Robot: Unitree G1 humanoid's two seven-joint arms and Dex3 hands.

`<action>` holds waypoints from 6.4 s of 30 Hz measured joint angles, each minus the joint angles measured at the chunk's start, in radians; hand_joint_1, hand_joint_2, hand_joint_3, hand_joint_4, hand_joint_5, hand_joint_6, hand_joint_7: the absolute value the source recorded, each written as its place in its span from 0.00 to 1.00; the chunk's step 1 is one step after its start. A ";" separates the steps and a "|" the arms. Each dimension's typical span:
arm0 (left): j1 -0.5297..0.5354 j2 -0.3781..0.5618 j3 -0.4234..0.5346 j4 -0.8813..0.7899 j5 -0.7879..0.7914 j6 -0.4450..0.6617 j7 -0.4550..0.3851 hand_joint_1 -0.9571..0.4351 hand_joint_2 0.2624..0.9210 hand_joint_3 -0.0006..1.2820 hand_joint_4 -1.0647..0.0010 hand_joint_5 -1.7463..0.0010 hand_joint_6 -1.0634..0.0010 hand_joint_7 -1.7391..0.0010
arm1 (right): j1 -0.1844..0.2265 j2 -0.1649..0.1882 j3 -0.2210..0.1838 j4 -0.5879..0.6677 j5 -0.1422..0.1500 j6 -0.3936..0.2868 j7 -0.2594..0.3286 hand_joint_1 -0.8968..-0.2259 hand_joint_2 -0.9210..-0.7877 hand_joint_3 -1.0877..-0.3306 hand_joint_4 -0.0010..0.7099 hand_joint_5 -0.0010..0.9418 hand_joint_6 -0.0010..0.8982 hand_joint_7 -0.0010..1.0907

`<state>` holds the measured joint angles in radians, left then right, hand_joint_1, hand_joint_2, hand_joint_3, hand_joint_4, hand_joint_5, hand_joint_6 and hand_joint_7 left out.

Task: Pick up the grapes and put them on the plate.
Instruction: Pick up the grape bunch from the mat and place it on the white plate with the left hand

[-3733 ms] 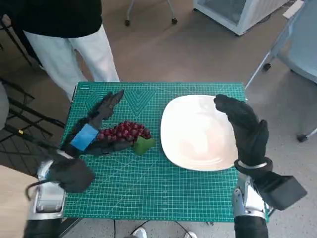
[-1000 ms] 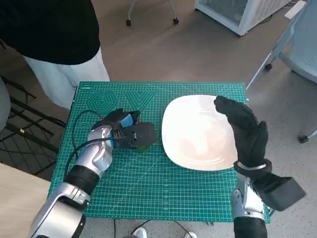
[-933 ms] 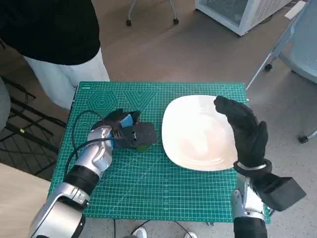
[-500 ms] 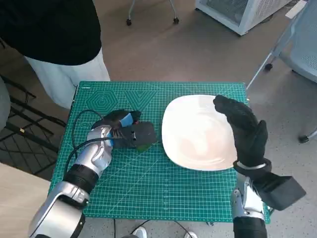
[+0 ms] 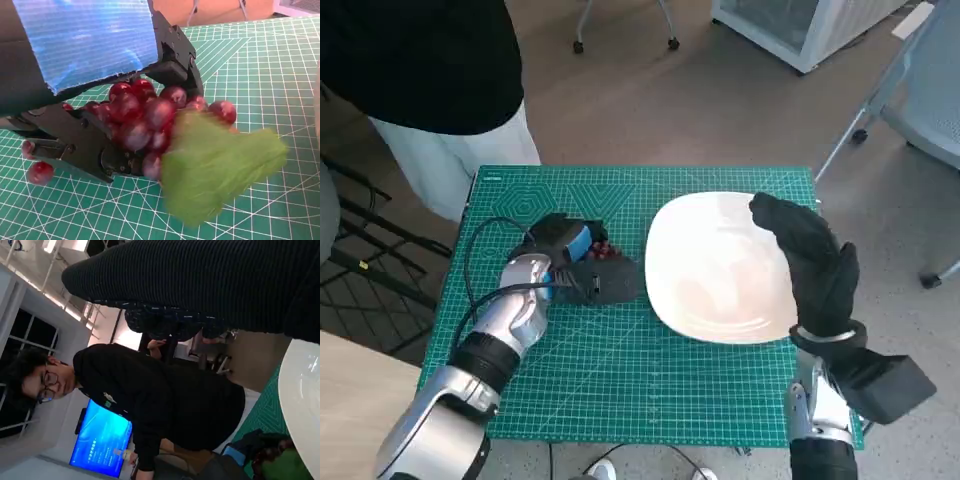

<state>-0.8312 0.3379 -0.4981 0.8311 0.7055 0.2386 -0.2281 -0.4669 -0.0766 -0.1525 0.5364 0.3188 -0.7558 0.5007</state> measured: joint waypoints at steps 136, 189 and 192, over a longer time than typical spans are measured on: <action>-0.226 -0.189 -0.033 -0.343 0.073 -0.074 -0.094 0.69 1.00 0.16 0.53 0.17 0.50 0.32 | 0.024 -0.027 -0.083 -0.016 0.048 -0.045 -0.006 0.35 0.00 0.49 0.66 0.00 0.13 0.28; -0.289 -0.250 -0.020 -0.158 -0.023 -0.127 -0.150 0.43 0.99 0.05 0.92 0.97 0.85 1.00 | 0.036 -0.016 -0.067 0.008 -0.005 -0.093 -0.088 0.37 0.00 0.48 0.66 0.00 0.16 0.22; -0.285 -0.241 -0.017 -0.158 -0.025 -0.152 -0.115 0.41 1.00 0.05 0.92 0.98 0.86 1.00 | 0.032 -0.014 -0.065 0.018 -0.005 -0.096 -0.088 0.37 0.00 0.48 0.66 0.00 0.16 0.22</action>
<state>-1.1160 0.0964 -0.5155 0.6729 0.6808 0.0871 -0.3431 -0.4351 -0.0906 -0.2180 0.5540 0.3137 -0.8519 0.4132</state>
